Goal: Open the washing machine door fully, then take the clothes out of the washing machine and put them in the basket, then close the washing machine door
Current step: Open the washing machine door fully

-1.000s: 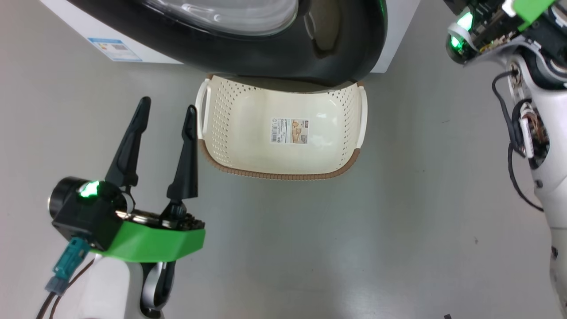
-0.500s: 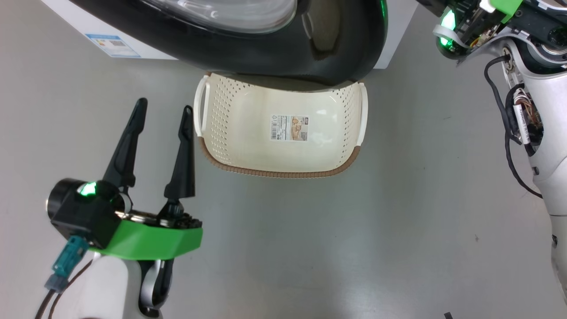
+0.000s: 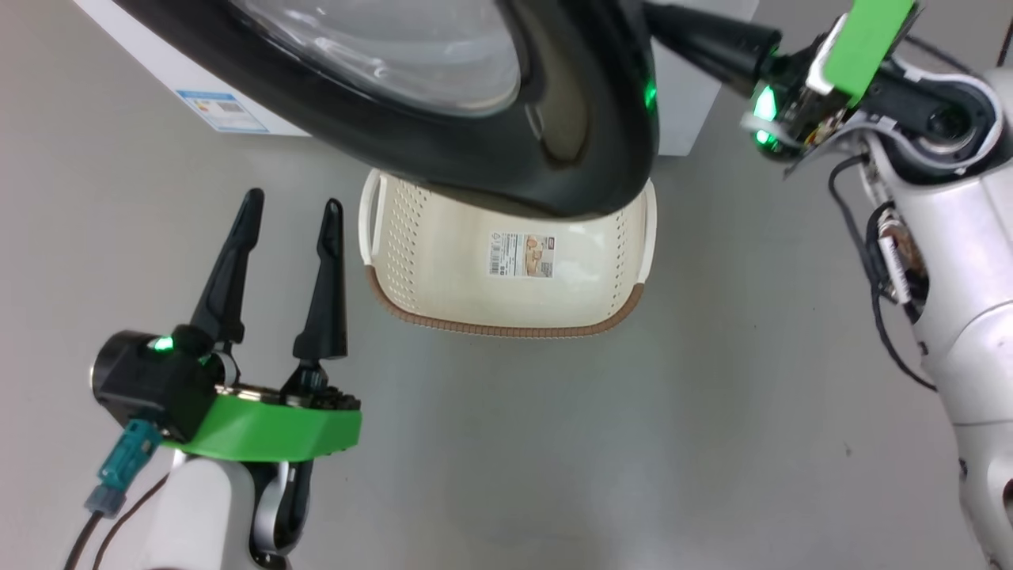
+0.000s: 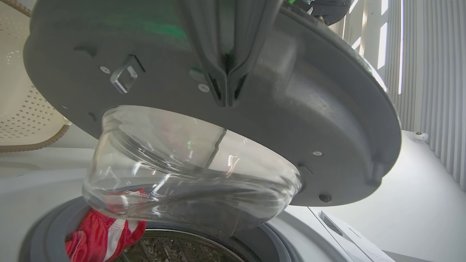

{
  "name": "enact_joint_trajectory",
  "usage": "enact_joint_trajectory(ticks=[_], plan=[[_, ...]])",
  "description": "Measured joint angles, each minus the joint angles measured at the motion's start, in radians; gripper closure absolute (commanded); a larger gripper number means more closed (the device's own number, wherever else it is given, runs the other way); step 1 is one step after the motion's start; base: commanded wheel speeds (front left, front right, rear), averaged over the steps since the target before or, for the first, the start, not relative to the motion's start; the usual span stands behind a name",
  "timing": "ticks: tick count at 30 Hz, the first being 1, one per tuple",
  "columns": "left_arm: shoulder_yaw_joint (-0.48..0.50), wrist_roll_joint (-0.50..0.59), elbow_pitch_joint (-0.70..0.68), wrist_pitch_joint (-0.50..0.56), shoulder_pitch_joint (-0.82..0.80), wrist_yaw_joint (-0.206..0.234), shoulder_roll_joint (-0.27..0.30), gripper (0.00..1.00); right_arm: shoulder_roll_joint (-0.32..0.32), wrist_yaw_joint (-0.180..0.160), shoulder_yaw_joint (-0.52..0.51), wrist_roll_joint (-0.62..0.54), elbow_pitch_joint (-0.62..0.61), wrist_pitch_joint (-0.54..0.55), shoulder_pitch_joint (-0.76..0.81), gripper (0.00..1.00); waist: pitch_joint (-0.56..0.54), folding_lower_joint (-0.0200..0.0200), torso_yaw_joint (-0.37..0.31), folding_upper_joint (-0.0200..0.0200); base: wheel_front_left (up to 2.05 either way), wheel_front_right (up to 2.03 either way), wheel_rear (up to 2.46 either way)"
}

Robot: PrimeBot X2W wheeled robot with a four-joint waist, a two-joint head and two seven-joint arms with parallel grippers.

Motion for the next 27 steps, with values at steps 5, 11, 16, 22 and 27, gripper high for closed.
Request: enact_joint_trajectory(ticks=[5, 11, 16, 22, 27], plan=[[0.001, 0.0, 0.009, 0.0, 0.004, 0.014, 0.0, 0.0, 0.012, 0.0, 0.012, -0.009, -0.015, 0.01, 0.044, 1.0, -0.026, 0.0, 0.009, 0.0, 0.0, 0.0, 0.0], [0.011, 0.0, 0.021, 0.0, 0.032, 0.023, 0.0, 0.0, 0.023, 0.0, 0.028, -0.018, -0.029, 0.024, 0.095, 1.0, -0.061, 0.0001, 0.024, 0.0, 0.0, 0.0, 0.0], [0.023, 0.0, 0.027, 0.0, 0.06, 0.035, 0.0, 0.0, 0.04, 0.0, 0.037, -0.033, -0.034, 0.027, 0.146, 1.0, -0.1, 0.0, 0.036, 0.0, 0.0, 0.0, 0.0], [0.032, 0.002, 0.033, 0.0, 0.114, 0.048, 0.0, 0.0, 0.054, 0.0, 0.058, -0.036, -0.047, 0.033, 0.203, 1.0, -0.152, 0.0, 0.049, 0.0, 0.0, 0.0, 0.0], [0.032, 0.002, 0.034, 0.0, 0.149, 0.053, 0.0, 0.0, 0.066, 0.0, 0.066, -0.041, -0.048, 0.035, 0.253, 1.0, -0.194, 0.0, 0.067, 0.0, 0.0, 0.0, 0.0]])
